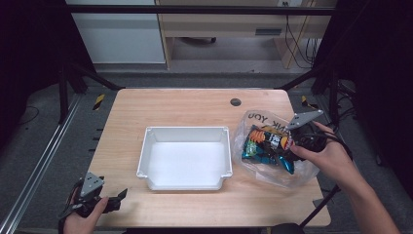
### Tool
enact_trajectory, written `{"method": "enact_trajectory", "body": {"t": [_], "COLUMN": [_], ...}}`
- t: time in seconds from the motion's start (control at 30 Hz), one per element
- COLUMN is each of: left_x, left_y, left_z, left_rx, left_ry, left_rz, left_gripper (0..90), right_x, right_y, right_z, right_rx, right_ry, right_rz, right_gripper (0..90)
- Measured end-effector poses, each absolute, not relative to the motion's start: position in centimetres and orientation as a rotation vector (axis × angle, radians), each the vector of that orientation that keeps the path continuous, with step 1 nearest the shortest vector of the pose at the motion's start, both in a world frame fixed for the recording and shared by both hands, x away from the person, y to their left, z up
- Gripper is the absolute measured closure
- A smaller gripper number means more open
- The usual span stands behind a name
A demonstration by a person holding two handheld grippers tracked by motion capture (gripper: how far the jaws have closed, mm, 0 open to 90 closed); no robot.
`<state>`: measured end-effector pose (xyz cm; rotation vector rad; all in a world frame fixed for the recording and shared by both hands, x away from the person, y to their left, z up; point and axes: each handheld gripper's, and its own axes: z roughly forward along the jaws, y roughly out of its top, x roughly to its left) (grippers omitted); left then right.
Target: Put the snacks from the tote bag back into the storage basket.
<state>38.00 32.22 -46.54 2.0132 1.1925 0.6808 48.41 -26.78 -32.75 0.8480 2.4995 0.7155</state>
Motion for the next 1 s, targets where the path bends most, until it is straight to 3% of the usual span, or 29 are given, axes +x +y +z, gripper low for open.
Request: {"method": "enact_trajectory", "body": {"t": [0.2,1.0], "left_x": [37.8,38.0], "left_y": [32.2,31.8], "left_z": [-46.5,-46.7], "left_rx": [2.013,2.035], "left_ry": [1.189,1.174], "left_rz": [0.682,0.671], "left_gripper": [5.3,5.3], "right_x": [48.9,52.7], "right_y": [-26.1,-26.6], "right_z": [-31.8,-34.1], "right_rx": [0.812,0.819], "right_ry": [2.505,2.547], "right_rz": [0.681,0.567], "right_gripper": [14.2,15.6]}}
